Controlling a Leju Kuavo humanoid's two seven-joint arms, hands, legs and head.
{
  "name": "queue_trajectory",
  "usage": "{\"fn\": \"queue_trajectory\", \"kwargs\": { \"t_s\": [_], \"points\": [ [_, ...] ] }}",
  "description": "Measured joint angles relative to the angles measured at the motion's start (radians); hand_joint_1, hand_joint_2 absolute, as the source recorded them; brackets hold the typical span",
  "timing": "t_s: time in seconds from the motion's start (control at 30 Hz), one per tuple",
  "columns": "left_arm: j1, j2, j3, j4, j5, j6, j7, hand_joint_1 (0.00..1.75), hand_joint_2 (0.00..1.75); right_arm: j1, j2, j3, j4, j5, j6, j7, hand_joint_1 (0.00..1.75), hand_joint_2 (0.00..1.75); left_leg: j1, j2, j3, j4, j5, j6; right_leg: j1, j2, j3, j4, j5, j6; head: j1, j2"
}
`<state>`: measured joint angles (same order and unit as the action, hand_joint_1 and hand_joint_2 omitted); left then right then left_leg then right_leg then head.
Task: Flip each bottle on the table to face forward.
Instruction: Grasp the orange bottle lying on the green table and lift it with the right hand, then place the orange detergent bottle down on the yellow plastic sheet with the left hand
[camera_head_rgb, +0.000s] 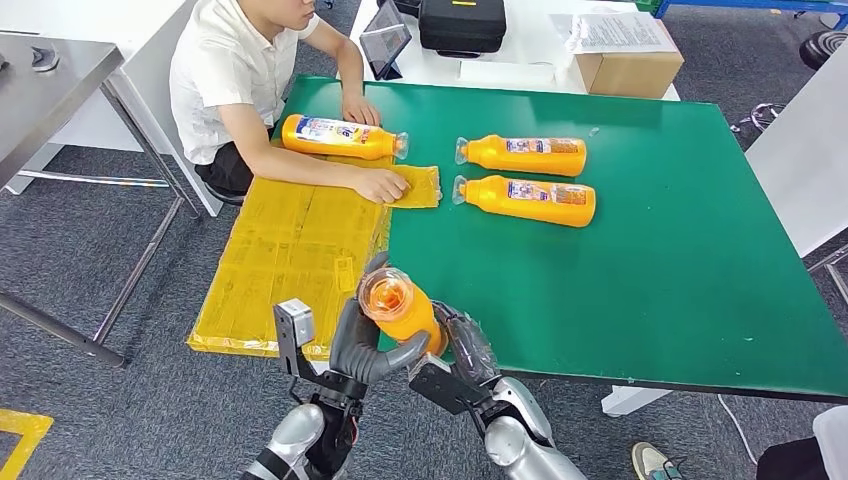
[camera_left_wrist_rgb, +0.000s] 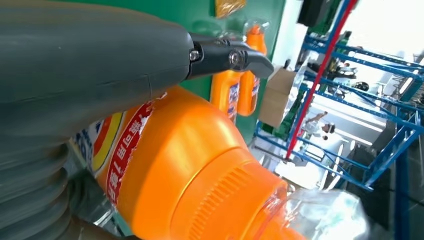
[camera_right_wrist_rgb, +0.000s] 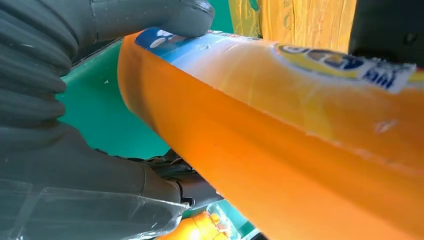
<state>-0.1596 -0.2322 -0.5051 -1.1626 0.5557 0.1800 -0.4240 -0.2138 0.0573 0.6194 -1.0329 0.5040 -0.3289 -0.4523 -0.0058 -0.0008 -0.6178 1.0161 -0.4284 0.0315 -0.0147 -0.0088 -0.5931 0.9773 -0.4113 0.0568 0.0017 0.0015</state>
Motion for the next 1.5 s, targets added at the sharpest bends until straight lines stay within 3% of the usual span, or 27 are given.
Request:
{"fn": "queue_trajectory", "kwargs": {
  "t_s": [0.03, 0.47, 0.67, 0.7, 0.73, 0.83, 0.87, 1.3, 1.5],
  "points": [
    [-0.007, -0.003, -0.002, 0.012, -0.018, 0.016, -0.005, 1.75, 1.75, 0.000, -0.001, 0.001, 0.000, 0.000, -0.002, 0.001, 1.75, 1.75, 0.000, 0.000, 0.000, 0.000, 0.000, 0.000, 0.000, 0.000, 0.000, 0.000, 0.000, 0.000, 0.000, 0.000],
    [-0.044, -0.016, -0.002, 0.080, -0.011, -0.019, 0.012, 1.75, 1.75, 0.003, -0.014, 0.004, -0.009, 0.000, -0.006, 0.013, 1.75, 1.75, 0.000, 0.000, 0.000, 0.000, 0.000, 0.000, 0.000, 0.000, 0.000, 0.000, 0.000, 0.000, 0.000, 0.000],
    [-0.052, -0.016, 0.011, 0.086, 0.053, -0.077, 0.051, 1.75, 1.75, 0.004, -0.015, 0.004, -0.010, -0.005, -0.006, 0.009, 1.74, 1.75, 0.000, 0.000, 0.000, 0.000, 0.000, 0.000, 0.000, 0.000, 0.000, 0.000, 0.000, 0.000, 0.000, 0.000],
    [-0.053, -0.016, 0.014, 0.087, 0.064, -0.085, 0.058, 1.75, 1.75, 0.004, -0.015, 0.004, -0.011, -0.007, -0.005, 0.007, 1.66, 1.75, 0.000, 0.000, 0.000, 0.000, 0.000, 0.000, 0.000, 0.000, 0.000, 0.000, 0.000, 0.000, 0.000, 0.000],
    [-0.054, -0.016, 0.018, 0.087, 0.075, -0.092, 0.066, 1.75, 1.75, 0.005, -0.015, 0.004, -0.011, -0.009, -0.005, 0.005, 1.34, 1.75, 0.000, 0.000, 0.000, 0.000, 0.000, 0.000, 0.000, 0.000, 0.000, 0.000, 0.000, 0.000, 0.000, 0.000],
    [-0.058, -0.016, 0.028, 0.086, 0.102, -0.106, 0.088, 1.75, 1.75, 0.007, -0.015, 0.004, -0.013, -0.013, -0.008, -0.003, 0.12, 1.75, 0.000, 0.000, 0.000, 0.000, 0.000, 0.000, 0.000, 0.000, 0.000, 0.000, 0.000, 0.000, 0.000, 0.000],
    [-0.058, -0.016, 0.031, 0.086, 0.108, -0.106, 0.093, 1.75, 1.75, 0.008, -0.014, 0.004, -0.016, -0.016, -0.011, -0.010, 0.00, 1.75, 0.000, 0.000, 0.000, 0.000, 0.000, 0.000, 0.000, 0.000, 0.000, 0.000, 0.000, 0.000, 0.000, 0.000],
    [-0.064, -0.008, 0.040, 0.076, 0.071, -0.061, 0.076, 1.75, 1.75, 0.022, 0.007, 0.014, -0.066, -0.033, -0.026, -0.059, 0.00, 1.75, 0.000, 0.000, 0.000, 0.000, 0.000, 0.000, 0.000, 0.000, 0.000, 0.000, 0.000, 0.000, 0.000, 0.000],
    [-0.069, 0.005, 0.052, 0.047, 0.085, -0.075, 0.080, 1.75, 1.75, 0.031, 0.005, 0.036, -0.097, 0.025, -0.096, -0.114, 0.00, 1.75, 0.000, 0.000, 0.000, 0.000, 0.000, 0.000, 0.000, 0.000, 0.000, 0.000, 0.000, 0.000, 0.000, 0.000]
  ]
}}
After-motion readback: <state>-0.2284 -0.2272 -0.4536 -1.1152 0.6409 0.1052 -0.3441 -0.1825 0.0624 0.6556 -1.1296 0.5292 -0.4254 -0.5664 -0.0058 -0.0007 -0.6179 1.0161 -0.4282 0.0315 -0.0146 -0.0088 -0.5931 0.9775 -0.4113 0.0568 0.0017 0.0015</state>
